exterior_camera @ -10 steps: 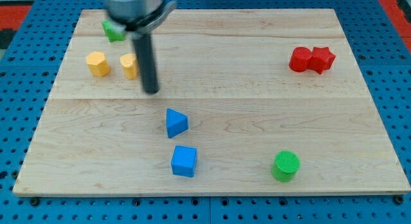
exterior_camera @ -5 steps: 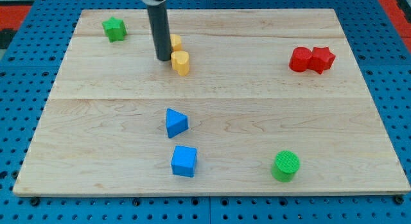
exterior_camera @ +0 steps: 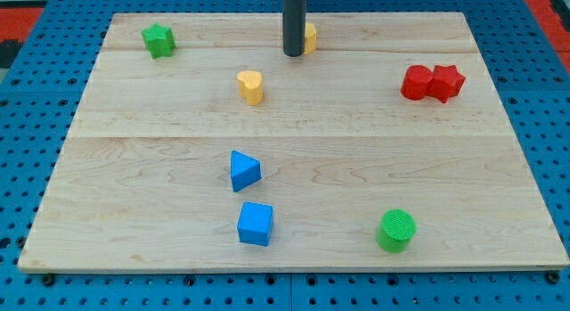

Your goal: Keep yellow blocks horizontally right to green star

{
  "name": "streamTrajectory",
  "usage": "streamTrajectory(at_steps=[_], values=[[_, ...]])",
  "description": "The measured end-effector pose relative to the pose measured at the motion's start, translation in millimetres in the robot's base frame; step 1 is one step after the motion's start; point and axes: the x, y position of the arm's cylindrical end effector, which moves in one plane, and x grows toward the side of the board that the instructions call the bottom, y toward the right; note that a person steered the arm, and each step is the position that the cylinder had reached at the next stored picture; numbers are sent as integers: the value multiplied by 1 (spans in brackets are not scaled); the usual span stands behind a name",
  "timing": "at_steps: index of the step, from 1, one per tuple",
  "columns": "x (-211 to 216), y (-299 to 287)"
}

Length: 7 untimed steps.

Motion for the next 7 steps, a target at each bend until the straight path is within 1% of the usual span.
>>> streamTrajectory(at_steps=[1, 3, 4, 5, 6, 7], values=[[18, 0], [70, 48], [115, 120], [119, 179], [132, 80], [129, -35]])
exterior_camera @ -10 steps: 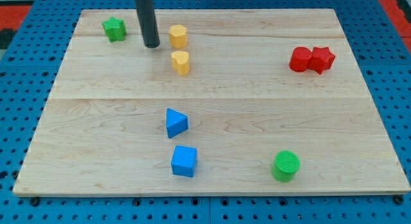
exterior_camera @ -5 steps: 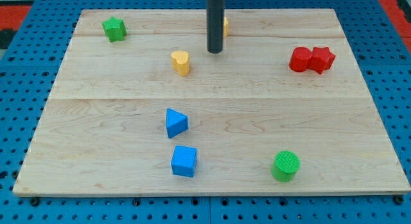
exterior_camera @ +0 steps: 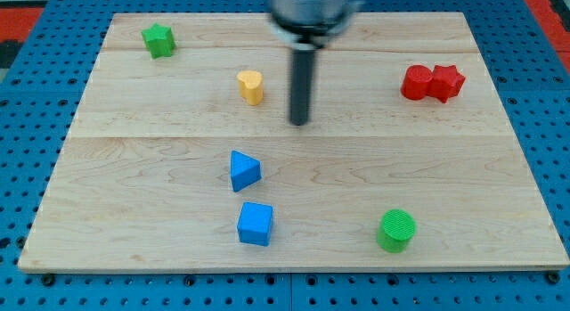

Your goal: Keep yellow blocks horizontally right to green star

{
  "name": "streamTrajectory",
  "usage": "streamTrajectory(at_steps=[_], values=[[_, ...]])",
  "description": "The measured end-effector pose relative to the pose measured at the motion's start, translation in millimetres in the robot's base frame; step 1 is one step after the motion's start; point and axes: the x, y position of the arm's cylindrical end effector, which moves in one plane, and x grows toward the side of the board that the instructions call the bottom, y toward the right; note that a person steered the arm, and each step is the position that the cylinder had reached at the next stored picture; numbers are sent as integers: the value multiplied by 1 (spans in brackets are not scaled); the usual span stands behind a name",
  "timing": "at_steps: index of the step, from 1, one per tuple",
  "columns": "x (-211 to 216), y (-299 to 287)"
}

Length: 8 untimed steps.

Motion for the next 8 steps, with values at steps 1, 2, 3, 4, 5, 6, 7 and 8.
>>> streamTrajectory(at_steps=[1, 2, 3, 4, 5, 6, 7, 8], values=[[-14, -61], [-73, 16], [-112, 72], [-66, 16], [-73, -46], [-109, -10], [-117, 73], [-135, 155]])
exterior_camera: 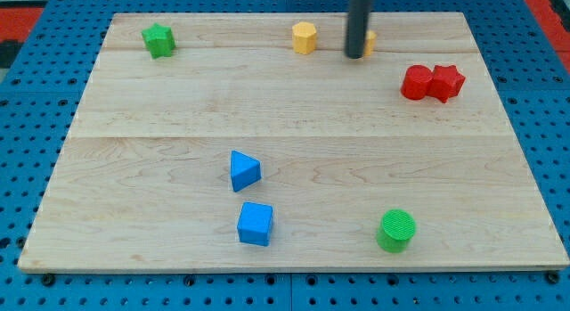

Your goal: Keep yellow blocks horizontally right to green star

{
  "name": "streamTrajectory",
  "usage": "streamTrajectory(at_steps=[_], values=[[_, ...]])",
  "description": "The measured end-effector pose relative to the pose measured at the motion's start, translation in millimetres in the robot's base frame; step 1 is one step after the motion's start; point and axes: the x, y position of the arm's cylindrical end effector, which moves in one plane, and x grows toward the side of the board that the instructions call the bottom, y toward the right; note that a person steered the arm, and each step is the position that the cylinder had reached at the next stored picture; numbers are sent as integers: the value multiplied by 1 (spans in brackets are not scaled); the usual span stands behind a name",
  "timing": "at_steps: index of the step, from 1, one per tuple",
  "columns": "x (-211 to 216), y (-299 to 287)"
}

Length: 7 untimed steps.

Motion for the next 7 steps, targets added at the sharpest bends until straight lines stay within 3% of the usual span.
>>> streamTrajectory(at_steps=[1, 2, 5, 6, 7], values=[[-6, 33], [17, 29], [18, 31], [-9, 40], [-22, 103]])
